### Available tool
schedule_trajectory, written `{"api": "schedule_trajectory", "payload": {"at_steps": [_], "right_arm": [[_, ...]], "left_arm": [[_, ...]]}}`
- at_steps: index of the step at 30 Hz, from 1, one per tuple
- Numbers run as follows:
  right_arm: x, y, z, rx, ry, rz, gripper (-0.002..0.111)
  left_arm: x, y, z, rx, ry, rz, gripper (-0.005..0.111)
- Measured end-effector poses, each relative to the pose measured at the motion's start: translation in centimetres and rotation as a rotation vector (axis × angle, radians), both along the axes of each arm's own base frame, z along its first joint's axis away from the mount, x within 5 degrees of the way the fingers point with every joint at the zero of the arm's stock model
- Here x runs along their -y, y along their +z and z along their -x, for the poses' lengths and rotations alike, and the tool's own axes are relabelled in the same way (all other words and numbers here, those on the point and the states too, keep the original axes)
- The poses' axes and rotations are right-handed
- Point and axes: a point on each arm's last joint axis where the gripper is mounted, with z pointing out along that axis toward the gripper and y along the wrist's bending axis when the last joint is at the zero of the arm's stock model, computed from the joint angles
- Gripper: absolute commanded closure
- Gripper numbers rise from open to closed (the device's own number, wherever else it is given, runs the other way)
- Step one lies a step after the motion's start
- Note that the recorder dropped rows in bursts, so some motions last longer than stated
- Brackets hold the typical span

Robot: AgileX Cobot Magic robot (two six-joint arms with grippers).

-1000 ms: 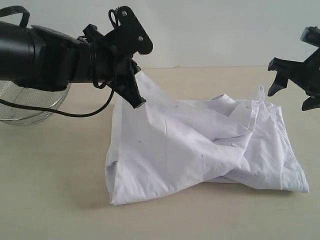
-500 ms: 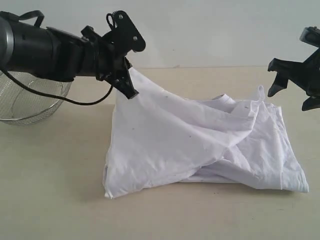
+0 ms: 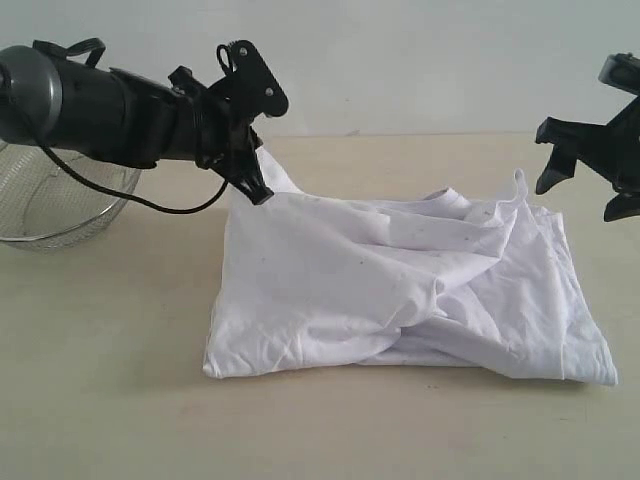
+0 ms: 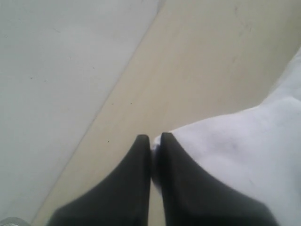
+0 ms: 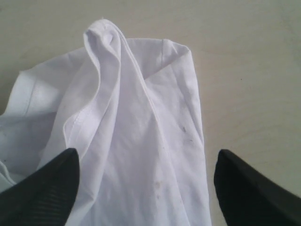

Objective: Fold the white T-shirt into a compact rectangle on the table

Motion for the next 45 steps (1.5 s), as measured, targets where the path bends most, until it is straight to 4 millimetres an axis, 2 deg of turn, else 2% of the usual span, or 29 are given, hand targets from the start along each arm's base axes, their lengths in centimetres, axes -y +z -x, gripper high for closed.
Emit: {"api": "schedule_trajectory", "payload": {"at_steps": [14, 24, 27, 33, 45], "right_arm": [[0.0, 0.0, 0.0, 0.0, 0.0, 0.0, 0.037], [-0.1, 0.0, 0.0, 0.001, 0.001, -0.007, 0.037], [-0.1, 0.0, 0.0, -0.001, 0.003, -0.008, 0.037], [-0.1, 0.0, 0.0, -0.001, 0.004, -0.009, 0.037], [-0.6, 0.0, -0.1, 0.003, 0.02, -0.006, 0.037]], "left_arm": [[-0.1, -1.0, -0.2, -0.015, 0.015, -0.014, 0.102], [-0.8, -3.6, -0.8, -0.053, 0.057, -0.06, 0.102], [-1.1, -3.6, -1.4, -0.044, 0.068, -0.057, 0.102], [-1.6, -2.3, -2.7, 0.001, 0.09, -0.035, 0.102], [-1.8, -2.6, -2.9, -0.028, 0.134, 0.025, 0.102]]}}
